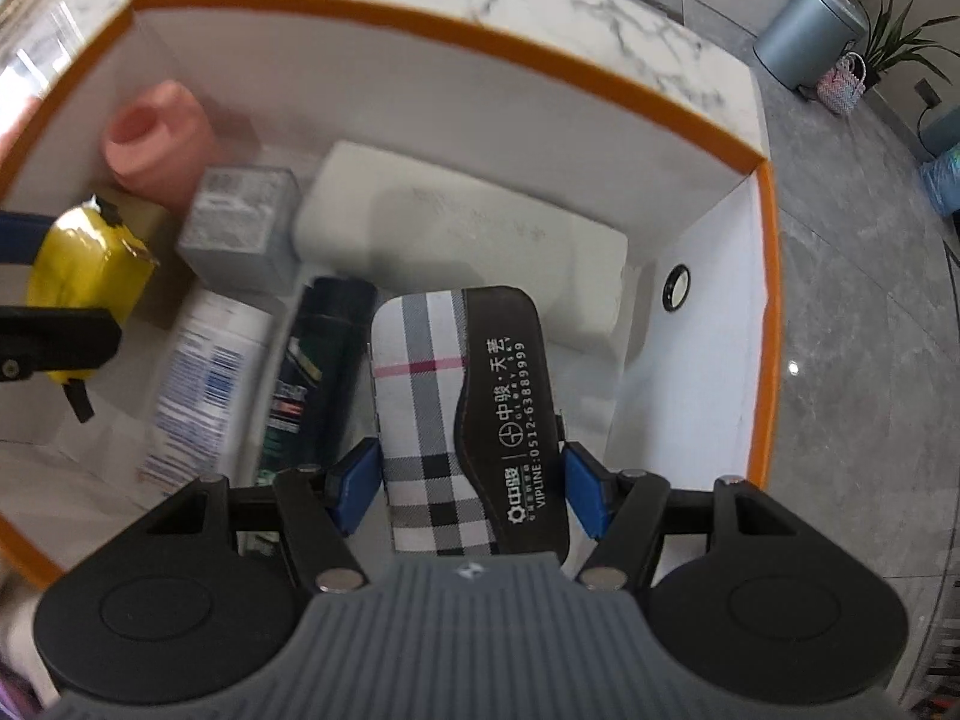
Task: Organize rigid objects
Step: 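Carry the tape measure and plaid pouch into the orange box with both tools, then lower the tape measure with the left tool while the right releases the plaid pouch, then withdraw both tools from the box toward the pink bottle and illustrated box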
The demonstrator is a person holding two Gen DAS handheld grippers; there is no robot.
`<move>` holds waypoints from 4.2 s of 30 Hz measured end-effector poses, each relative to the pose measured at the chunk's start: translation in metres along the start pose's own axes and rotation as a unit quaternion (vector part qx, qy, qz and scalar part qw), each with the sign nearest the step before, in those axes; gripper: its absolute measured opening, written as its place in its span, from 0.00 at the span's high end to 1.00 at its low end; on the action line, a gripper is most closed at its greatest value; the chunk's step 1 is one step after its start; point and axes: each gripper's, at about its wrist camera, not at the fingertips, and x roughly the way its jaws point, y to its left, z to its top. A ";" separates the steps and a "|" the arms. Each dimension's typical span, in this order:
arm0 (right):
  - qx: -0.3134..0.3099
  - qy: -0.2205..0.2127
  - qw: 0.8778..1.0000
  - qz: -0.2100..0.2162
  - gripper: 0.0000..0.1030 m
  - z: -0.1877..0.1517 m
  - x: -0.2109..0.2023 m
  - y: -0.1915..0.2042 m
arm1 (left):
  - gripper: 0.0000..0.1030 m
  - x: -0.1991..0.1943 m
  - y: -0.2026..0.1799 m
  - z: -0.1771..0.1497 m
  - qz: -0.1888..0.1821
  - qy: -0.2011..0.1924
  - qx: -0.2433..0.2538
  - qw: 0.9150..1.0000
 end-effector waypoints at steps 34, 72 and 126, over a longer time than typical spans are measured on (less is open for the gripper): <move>0.037 -0.024 0.999 0.012 0.36 -0.011 0.012 0.004 | 0.45 0.008 -0.016 -0.004 0.007 0.004 0.019 1.000; 0.214 -0.245 0.945 0.009 0.67 -0.069 -0.036 -0.021 | 0.45 0.055 -0.041 -0.006 0.104 0.160 0.152 0.970; 0.111 -0.266 0.955 0.070 0.62 -0.049 -0.058 0.024 | 0.38 -0.088 0.036 -0.028 0.075 -0.086 0.012 0.993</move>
